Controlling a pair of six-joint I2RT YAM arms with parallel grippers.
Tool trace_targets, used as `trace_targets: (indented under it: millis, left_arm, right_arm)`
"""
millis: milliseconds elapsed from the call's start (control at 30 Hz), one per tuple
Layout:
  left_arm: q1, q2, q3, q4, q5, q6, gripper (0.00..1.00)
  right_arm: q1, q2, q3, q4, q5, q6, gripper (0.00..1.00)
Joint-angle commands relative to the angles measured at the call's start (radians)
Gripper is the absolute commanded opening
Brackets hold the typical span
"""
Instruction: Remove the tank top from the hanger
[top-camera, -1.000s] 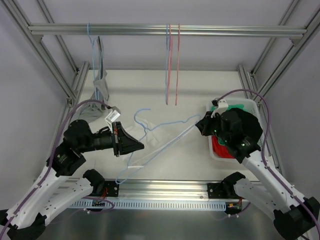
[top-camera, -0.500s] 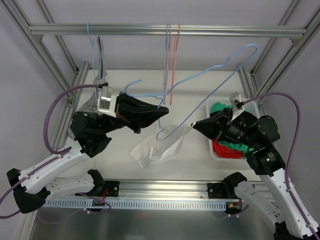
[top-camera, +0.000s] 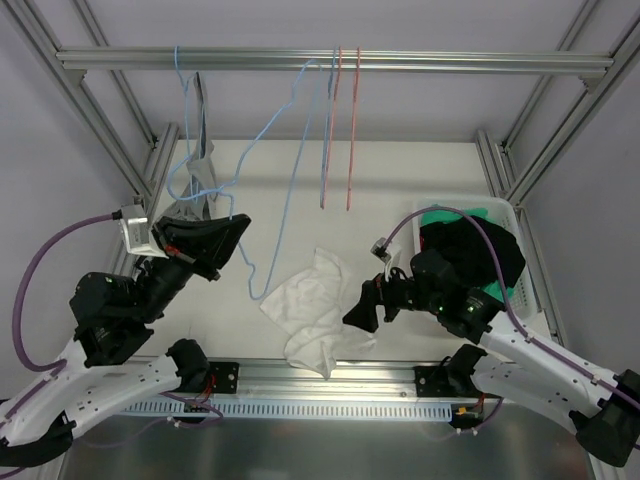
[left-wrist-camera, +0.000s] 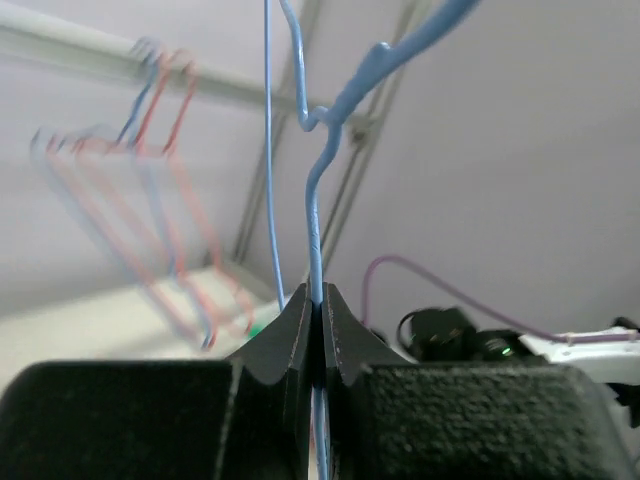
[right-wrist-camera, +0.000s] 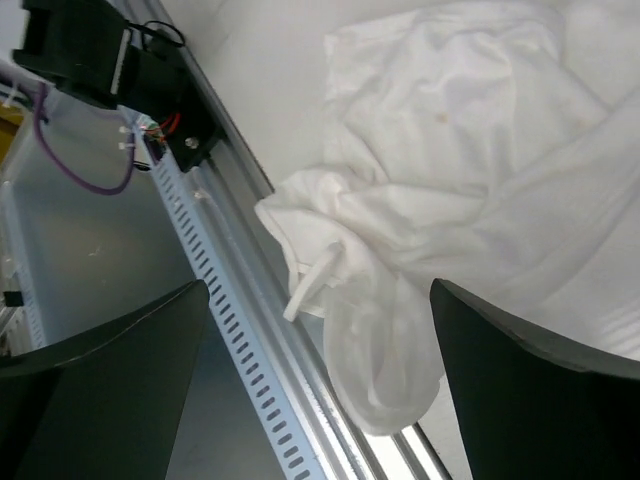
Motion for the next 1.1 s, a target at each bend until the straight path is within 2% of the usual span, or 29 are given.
trace_targets:
  millis: [0,33,133,233,367,433,567,600,767,933,1067]
  left_arm:
    - [-0.006,-0.08,-0.083,-0.443,-0.285,-0.126,0.0]
    - [-0.006,-0.092,-0.106,-0.479,-0.346,-0.19,0.0]
    - [-0.006,-0.085,-0.114,-0.559,-0.423,-0.269,0.0]
    - [-0.006,0.023,-0.046,-0.588,-0.48,-0.28,0.0]
    - [-0.006,0.306,0.188,-0.694,-0.557,-0.251,0.0]
    - [-0.003,0.389,0.312,-0.691,-0.575,-0.193,0.0]
    - [0.047,0.676,0.584,-0.693,-0.499,-0.068,0.0]
    - [0.087,0.713,0.674,-0.693,-0.467,-0.064,0.0]
    - [0.15,0.903,0.923,-0.723,-0.424,-0.036,0.0]
    - [0.216,1.04,1.089,-0.731,-0.302,0.028,0.0]
    - [0.251,1.147,1.208,-0.74,-0.281,0.047,0.0]
  right_arm:
    - [0.009,-0.02,-0.019,0.014,0.156,-0.016,0.99]
    - [0.009,-0.026,-0.022,-0.018,0.228,-0.014,1.0]
    - [0.008,-0.031,-0.011,-0.07,0.309,-0.016,0.99]
    - [0.008,-0.057,-0.008,-0.083,0.334,-0.01,1.0]
    - [0.009,-0.098,-0.002,-0.11,0.339,-0.01,1.0]
    - [0.008,-0.116,0.001,-0.123,0.334,-0.01,0.99]
    - [0.008,-0.144,-0.002,-0.137,0.337,-0.008,0.99]
    - [0.008,-0.155,0.0,-0.143,0.334,-0.007,0.99]
    - [0.008,-0.199,-0.003,-0.16,0.337,-0.008,0.99]
    - [0.008,-0.221,-0.005,-0.175,0.333,-0.008,0.99]
    - [0.008,-0.189,-0.015,-0.166,0.306,0.007,0.99]
